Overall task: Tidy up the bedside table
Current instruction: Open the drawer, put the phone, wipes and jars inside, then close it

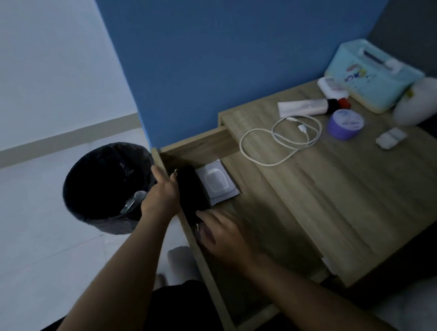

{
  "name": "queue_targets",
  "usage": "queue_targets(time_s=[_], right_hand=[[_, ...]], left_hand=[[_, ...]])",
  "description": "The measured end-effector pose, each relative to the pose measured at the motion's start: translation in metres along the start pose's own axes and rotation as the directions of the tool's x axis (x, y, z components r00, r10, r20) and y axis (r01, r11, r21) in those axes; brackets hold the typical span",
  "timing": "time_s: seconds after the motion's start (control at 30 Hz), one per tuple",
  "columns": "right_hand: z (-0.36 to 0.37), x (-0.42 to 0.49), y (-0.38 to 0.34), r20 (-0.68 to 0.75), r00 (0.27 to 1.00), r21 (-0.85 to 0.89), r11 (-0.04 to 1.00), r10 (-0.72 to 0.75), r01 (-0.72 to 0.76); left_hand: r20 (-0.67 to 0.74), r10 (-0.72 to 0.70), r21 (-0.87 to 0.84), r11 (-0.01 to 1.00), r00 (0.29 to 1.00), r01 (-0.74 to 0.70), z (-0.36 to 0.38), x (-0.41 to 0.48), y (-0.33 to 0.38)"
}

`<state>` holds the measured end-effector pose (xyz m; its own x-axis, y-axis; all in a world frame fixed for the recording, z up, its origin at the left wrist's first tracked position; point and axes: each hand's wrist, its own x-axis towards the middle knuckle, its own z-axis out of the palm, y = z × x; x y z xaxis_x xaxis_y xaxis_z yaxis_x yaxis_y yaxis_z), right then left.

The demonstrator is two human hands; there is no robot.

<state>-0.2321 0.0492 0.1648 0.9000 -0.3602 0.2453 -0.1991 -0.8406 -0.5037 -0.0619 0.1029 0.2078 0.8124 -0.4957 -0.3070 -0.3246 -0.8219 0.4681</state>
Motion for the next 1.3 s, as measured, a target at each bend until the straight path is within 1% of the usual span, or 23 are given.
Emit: queue_targets(time_s=[0.03,0.07,0.13,0.17,0.23,0.33,0.4,0.43,0.53,0.6,0.7,0.8,0.87,0.93,1.0,1.03,1.07,1.1,1.13,1.2,1.27,1.3], right_hand=[[-0.015,0.004,0.0,-0.077,0.997,0.073,0.997,0.025,-0.019],[-0.036,0.01,0.002,-0.161,0.987,0.097,0.995,0.028,-0.013],[-0.077,0.021,0.013,-0.289,0.957,0.081,0.997,0.04,-0.017],[-0.1,0.026,0.024,-0.363,0.929,0.048,0.997,0.066,-0.052],[-0.138,0.037,0.051,-0.487,0.862,-0.004,0.987,0.14,-0.163],[-0.187,0.052,0.101,-0.579,0.779,-0.145,0.911,0.238,-0.386],[-0.21,0.059,0.137,-0.572,0.735,-0.178,0.819,0.365,-0.545],[-0.217,0.061,0.153,-0.562,0.71,-0.175,0.778,0.424,-0.603],[-0.223,0.066,0.182,-0.493,0.651,-0.11,0.701,0.577,-0.705],[-0.219,0.069,0.192,-0.441,0.628,-0.084,0.667,0.641,-0.74],[-0.211,0.07,0.2,-0.435,0.62,-0.109,0.646,0.653,-0.756],[-0.203,0.072,0.205,-0.473,0.599,-0.125,0.623,0.646,-0.772],[-0.203,0.072,0.206,-0.511,0.582,-0.103,0.628,0.632,-0.772],[-0.206,0.074,0.204,-0.536,0.533,-0.021,0.621,0.655,-0.784],[-0.209,0.076,0.196,-0.556,0.451,0.121,0.606,0.698,-0.787],[-0.211,0.076,0.191,-0.581,0.425,0.177,0.617,0.694,-0.767],[-0.212,0.077,0.182,-0.615,0.415,0.216,0.65,0.67,-0.729],[-0.212,0.077,0.172,-0.649,0.422,0.24,0.697,0.633,-0.676],[-0.211,0.076,0.157,-0.672,0.451,0.249,0.753,0.587,-0.608],[-0.2,0.075,0.119,-0.679,0.54,0.245,0.847,0.497,-0.472],[-0.184,0.071,0.076,-0.622,0.643,0.257,0.892,0.447,-0.371],[-0.173,0.067,0.057,-0.57,0.699,0.263,0.902,0.432,-0.343]], left_hand=[[0.0,-0.001,0.003,1.0,1.0,0.001,-0.001,-0.002,0.003],[0.009,-0.001,0.02,1.0,1.0,0.0,-0.002,-0.004,0.005],[0.029,0.005,0.058,0.998,1.0,-0.007,-0.006,-0.01,0.009],[0.03,0.009,0.062,0.998,0.999,-0.011,-0.007,-0.012,0.011],[0.025,0.005,0.046,0.999,1.0,-0.006,-0.008,-0.013,0.013],[0.009,-0.019,0.041,0.999,1.0,0.019,-0.005,-0.01,0.013],[-0.016,-0.076,0.029,0.997,0.997,0.076,-0.007,-0.011,0.015],[-0.015,-0.058,0.04,0.997,0.998,0.059,-0.006,-0.01,0.015],[0.018,-0.007,0.029,1.0,1.0,0.007,-0.006,-0.011,0.016],[0.023,0.022,0.047,0.999,1.0,-0.023,-0.007,-0.011,0.016],[0.015,0.003,0.082,0.997,1.0,-0.004,-0.009,-0.012,0.021],[0.047,-0.028,0.084,0.996,0.998,0.024,-0.01,-0.015,0.023],[0.046,-0.022,0.091,0.996,0.999,0.018,-0.01,-0.015,0.023],[0.036,-0.012,0.074,0.997,0.999,0.01,-0.009,-0.013,0.021],[0.038,-0.021,0.052,0.998,0.999,0.019,-0.008,-0.012,0.02],[0.04,-0.027,0.047,0.999,0.999,0.025,-0.007,-0.011,0.02],[0.04,-0.051,0.045,0.998,0.998,0.049,-0.008,-0.011,0.02],[0.036,-0.061,0.056,0.997,0.997,0.059,-0.009,-0.012,0.022],[0.036,-0.059,0.078,0.995,0.998,0.056,-0.011,-0.015,0.025],[0.045,-0.026,0.139,0.99,0.999,0.02,-0.015,-0.022,0.031],[0.048,-0.02,0.14,0.99,0.999,0.013,-0.018,-0.026,0.033],[0.045,-0.011,0.129,0.992,0.999,0.005,-0.017,-0.025,0.031]])
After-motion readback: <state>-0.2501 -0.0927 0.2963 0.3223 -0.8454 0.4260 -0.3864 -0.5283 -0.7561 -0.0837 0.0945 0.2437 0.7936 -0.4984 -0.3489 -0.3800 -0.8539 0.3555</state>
